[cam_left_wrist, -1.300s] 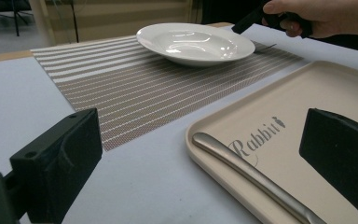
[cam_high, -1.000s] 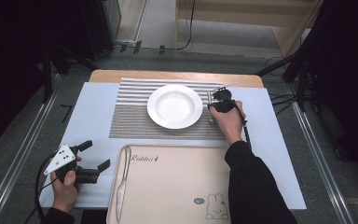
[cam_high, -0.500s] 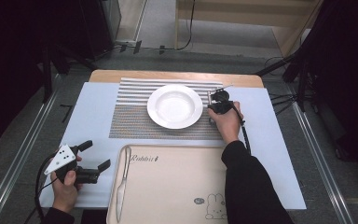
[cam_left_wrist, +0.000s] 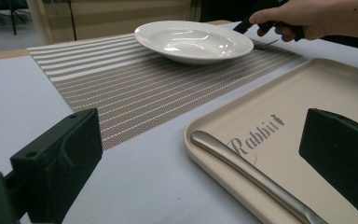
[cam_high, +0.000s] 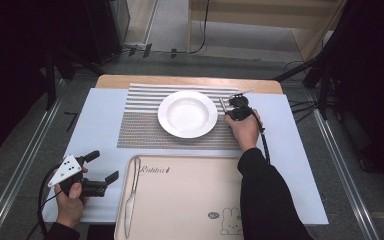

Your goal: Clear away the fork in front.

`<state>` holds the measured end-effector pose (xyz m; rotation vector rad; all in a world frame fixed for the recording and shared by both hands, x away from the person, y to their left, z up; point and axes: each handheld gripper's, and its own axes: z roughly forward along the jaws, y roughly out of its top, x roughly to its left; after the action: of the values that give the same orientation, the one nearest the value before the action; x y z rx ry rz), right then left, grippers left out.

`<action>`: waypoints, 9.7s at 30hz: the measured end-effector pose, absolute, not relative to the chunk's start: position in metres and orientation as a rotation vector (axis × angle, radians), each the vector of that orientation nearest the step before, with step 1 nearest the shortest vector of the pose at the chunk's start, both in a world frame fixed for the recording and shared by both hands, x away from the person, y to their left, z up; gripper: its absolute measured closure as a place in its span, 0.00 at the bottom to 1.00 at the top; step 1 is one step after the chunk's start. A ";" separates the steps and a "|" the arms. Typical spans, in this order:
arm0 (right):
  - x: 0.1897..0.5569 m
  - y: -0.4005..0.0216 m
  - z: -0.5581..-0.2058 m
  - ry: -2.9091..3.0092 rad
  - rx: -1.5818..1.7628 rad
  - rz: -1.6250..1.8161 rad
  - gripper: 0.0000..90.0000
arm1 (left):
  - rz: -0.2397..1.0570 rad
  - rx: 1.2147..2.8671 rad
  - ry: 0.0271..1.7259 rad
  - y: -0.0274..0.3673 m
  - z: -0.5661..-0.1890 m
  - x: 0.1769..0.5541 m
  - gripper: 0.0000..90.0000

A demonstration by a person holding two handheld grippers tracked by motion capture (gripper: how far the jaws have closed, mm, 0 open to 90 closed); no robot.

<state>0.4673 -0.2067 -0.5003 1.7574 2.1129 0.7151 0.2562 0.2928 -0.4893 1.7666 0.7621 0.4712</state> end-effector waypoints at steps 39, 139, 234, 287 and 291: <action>0.457 -0.213 -0.503 2.114 1.709 0.774 0.93 | 0.474 1.769 0.762 0.292 -0.490 0.256 0.00; 0.273 -0.181 -0.476 2.109 1.275 1.403 0.93 | 0.304 1.797 0.604 0.138 -0.441 0.275 0.00; 0.229 -0.136 -0.453 2.047 0.972 1.548 0.49 | -0.031 1.653 0.726 0.145 -0.445 0.274 0.96; 0.219 -0.273 -0.469 1.737 1.221 1.345 0.00 | -0.105 1.697 0.667 0.180 -0.433 0.270 0.96; 0.216 -0.282 -0.472 1.722 1.237 1.323 0.00 | -0.122 1.708 0.667 0.181 -0.434 0.269 0.96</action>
<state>0.2162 -0.2825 -0.4720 1.2374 1.7222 1.3226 0.2694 0.1814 -0.4344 1.7080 0.6675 -0.1220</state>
